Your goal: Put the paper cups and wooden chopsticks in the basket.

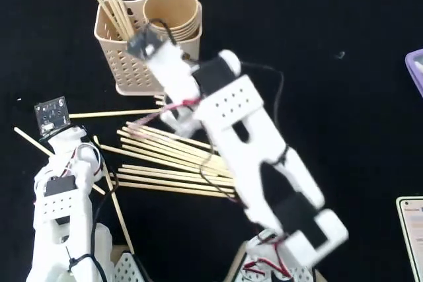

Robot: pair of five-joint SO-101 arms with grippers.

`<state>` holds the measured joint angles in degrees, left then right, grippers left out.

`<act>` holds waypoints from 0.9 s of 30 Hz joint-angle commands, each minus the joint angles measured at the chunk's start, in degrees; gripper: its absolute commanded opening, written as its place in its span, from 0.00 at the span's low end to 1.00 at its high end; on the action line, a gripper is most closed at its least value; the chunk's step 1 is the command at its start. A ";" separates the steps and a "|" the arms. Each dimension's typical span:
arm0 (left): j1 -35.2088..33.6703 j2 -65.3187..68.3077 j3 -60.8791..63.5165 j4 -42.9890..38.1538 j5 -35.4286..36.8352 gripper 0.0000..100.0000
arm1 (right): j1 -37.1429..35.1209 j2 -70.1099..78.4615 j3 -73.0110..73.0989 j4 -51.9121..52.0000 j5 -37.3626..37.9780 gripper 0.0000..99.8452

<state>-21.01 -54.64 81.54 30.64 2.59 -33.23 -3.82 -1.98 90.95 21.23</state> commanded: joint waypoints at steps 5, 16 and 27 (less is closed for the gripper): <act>0.75 -1.05 -0.57 -1.14 -0.18 0.10 | 13.45 -12.35 29.41 -20.40 16.53 0.17; 1.19 -1.05 -0.57 -1.14 -0.18 0.10 | 28.13 -0.57 36.70 -41.85 29.80 0.24; 1.63 -1.05 -0.48 -1.14 -0.18 0.10 | 29.01 16.31 22.55 -42.20 30.15 0.26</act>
<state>-20.31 -54.64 81.54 30.64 2.59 -5.27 10.86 25.45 49.71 50.51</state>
